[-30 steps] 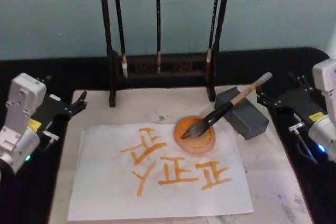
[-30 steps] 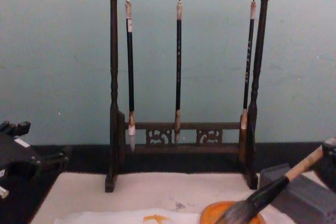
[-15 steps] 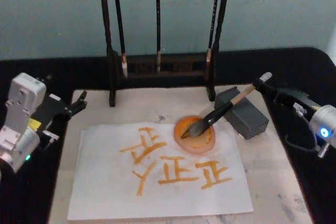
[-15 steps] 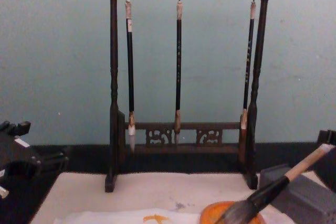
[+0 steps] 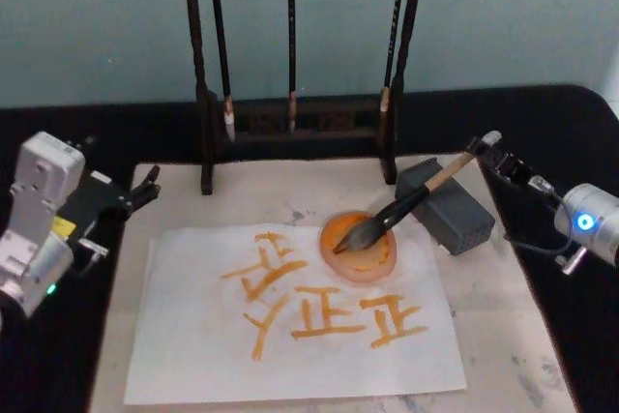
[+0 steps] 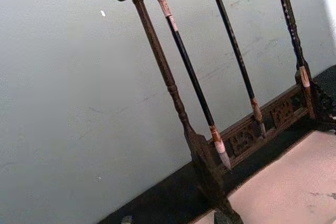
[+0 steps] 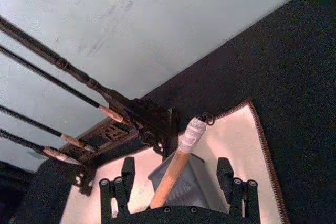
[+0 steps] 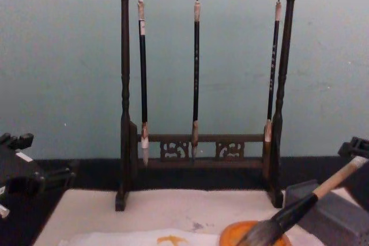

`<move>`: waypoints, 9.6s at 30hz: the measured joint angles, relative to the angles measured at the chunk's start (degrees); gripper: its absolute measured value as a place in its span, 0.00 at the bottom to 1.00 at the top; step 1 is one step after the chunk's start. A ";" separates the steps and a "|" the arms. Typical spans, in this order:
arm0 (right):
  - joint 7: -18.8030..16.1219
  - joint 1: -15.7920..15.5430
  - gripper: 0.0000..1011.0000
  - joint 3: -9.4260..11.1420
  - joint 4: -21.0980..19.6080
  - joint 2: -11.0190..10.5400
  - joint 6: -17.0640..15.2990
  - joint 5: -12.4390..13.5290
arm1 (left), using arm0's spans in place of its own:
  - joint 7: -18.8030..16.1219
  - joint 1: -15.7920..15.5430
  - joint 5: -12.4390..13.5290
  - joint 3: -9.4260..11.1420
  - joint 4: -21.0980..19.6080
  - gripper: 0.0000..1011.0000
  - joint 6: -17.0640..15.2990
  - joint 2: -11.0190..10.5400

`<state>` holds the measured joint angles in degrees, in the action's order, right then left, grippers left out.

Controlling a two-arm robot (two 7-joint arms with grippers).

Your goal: Pick up the brush from the inkstone, write on the paper, then place the brush back to its original position.

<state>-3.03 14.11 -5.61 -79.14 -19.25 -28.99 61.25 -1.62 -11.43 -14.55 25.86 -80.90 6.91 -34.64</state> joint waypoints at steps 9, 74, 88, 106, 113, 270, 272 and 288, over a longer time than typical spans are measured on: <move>-0.26 3.57 0.99 0.11 6.00 2.32 0.06 3.79 | 0.00 0.00 0.00 0.00 0.00 1.00 0.00 0.00; -3.99 9.62 0.17 -3.31 15.28 2.29 1.45 5.67 | 0.00 0.00 0.00 0.00 0.00 1.00 0.00 0.00; -4.22 9.08 0.17 -4.41 13.25 1.57 3.12 6.13 | 0.00 0.00 0.00 0.00 0.00 1.00 0.00 0.00; -9.69 8.71 0.17 -8.85 5.25 -2.38 10.57 2.81 | 0.00 0.00 0.00 0.00 0.00 1.00 0.00 0.00; -12.66 8.64 0.17 -11.81 1.73 -4.33 15.03 -0.87 | 0.00 0.00 0.00 0.00 0.00 1.00 0.00 0.00; -32.89 6.26 0.17 -27.51 -0.86 1.41 37.17 -31.23 | 0.00 0.00 0.00 0.00 0.00 1.00 0.00 0.00; -32.71 6.15 0.17 -27.32 -1.01 1.26 37.23 -31.44 | 0.00 0.00 0.00 0.00 0.00 1.00 0.00 0.00; -31.92 5.39 0.17 -25.78 -2.56 0.20 37.83 -32.65 | 0.00 0.00 0.00 0.00 0.00 1.00 0.00 0.00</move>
<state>-34.95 19.50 -31.40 -81.71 -19.06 8.83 28.60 -1.62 -11.43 -14.55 25.86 -80.90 6.91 -34.64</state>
